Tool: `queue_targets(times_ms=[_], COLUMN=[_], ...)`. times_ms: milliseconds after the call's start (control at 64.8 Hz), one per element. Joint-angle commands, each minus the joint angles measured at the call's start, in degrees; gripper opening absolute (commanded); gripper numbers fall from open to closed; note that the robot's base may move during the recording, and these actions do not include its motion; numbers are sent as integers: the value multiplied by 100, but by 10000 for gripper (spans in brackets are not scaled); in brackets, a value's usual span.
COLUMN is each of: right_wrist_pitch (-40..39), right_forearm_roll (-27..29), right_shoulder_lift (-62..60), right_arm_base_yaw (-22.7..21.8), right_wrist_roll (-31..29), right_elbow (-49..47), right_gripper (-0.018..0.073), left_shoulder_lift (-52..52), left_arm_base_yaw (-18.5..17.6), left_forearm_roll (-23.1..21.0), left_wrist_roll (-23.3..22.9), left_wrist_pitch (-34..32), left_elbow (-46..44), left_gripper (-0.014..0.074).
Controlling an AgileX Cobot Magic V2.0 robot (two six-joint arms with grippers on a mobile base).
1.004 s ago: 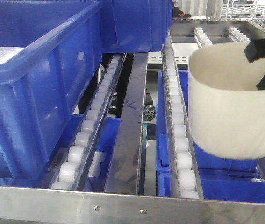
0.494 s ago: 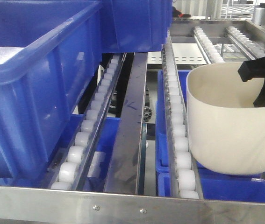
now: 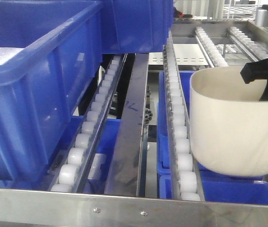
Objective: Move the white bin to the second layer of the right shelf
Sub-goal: 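Lift the open right gripper off the bin rim and withdraw it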
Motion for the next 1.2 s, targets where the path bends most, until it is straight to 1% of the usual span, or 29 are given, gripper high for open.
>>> queue_targets(times_ms=[0, 31, 93, 124, 154, 494, 803, 988, 1097, 1143, 1189], right_wrist_pitch=[-443, -448, -448, -448, -448, -484, -527, -406, -373, -399, -447], right_forearm_roll=[28, 28, 33, 33, 33, 39, 39, 33, -64, -114, -149], right_shoulder_lift=[-143, -143, -143, -143, -143, -188, -717, -1116, -1469, -1677, -1942], right_arm_base_yaw=[4, 4, 4, 4, 4, 4, -2, -2, -2, -2, -2], right_wrist_roll=[6, 6, 6, 6, 6, 6, 6, 6, 6, 6, 6], right_elbow=[-165, -165, -165, -165, -165, -165, -165, -165, -154, -121, -60], right_gripper=[352, 419, 492, 513, 515, 515, 515, 514, 486, 456, 403], left_shoulder_lift=[-80, -80, -80, -80, -80, -80, -80, -80, -80, -80, -80], left_arm_base_yaw=[-21, -21, -21, -21, -21, -21, -21, -21, -21, -21, -21], left_forearm_roll=[-31, -31, -31, -31, -31, -31, -31, -31, -31, -31, -31], left_wrist_roll=[-20, -20, -20, -20, -20, -20, -20, -20, -20, -20, -20], left_wrist_pitch=[-483, -483, -483, -483, -483, -483, -483, -483, -483, -483, -483], left_elbow=[211, 211, 211, 211, 211, 211, 211, 211, 211, 211, 211], left_gripper=[85, 85, 85, 85, 85, 85, 85, 85, 85, 85, 85])
